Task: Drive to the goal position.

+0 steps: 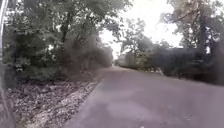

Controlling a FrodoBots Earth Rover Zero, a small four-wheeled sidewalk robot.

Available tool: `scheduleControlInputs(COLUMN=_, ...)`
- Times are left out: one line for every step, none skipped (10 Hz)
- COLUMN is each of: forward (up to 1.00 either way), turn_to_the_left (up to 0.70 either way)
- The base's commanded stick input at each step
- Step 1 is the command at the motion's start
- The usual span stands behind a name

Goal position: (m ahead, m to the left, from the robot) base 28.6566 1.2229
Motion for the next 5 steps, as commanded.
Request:
scheduleControlInputs(forward=0.70, turn_to_the_left=0.01)
scheduleControlInputs(forward=0.70, turn_to_the_left=0.01)
scheduleControlInputs(forward=0.70, turn_to_the_left=0.01)
scheduleControlInputs(forward=0.70, turn_to_the_left=0.01)
scheduleControlInputs(forward=0.70, turn_to_the_left=0.01)
